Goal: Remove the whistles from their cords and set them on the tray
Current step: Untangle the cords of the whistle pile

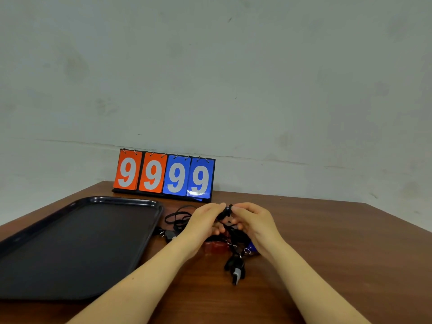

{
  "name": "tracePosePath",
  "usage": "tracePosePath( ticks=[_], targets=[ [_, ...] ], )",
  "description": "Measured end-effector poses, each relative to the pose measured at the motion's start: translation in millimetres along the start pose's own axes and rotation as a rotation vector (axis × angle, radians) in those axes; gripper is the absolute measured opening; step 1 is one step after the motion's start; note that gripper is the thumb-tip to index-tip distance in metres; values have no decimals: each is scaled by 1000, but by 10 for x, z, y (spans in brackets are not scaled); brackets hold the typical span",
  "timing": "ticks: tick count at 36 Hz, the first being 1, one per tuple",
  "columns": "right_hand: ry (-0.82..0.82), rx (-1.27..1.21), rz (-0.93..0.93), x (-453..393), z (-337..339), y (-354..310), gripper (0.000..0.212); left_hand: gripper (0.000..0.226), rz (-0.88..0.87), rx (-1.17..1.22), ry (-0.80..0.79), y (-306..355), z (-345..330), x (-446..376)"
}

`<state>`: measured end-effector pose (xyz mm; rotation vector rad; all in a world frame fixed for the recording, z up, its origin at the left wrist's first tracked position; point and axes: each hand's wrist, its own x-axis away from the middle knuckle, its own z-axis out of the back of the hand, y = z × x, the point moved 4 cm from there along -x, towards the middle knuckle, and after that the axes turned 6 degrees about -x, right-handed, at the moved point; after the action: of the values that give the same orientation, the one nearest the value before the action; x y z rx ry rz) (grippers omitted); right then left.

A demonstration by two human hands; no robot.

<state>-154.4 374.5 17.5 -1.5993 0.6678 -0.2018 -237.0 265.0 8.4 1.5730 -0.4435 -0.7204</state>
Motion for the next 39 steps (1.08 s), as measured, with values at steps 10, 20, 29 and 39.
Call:
tracePosePath(
  ticks=[10,20,29,39],
  targets=[
    [-41,-121,-109,19,-46,9,17,21,-42,-105,-36,5,-23,29],
    [-41,-177,-76,26,-84,-13,18,21,-2,135,-64,12,-6,51],
    [44,155,33,48,-96,-54,7,26,28,50,-5,-31,16,20],
    [57,263,167,72,-111,-98,9,21,-49,-12,5,20,17,52]
  ],
)
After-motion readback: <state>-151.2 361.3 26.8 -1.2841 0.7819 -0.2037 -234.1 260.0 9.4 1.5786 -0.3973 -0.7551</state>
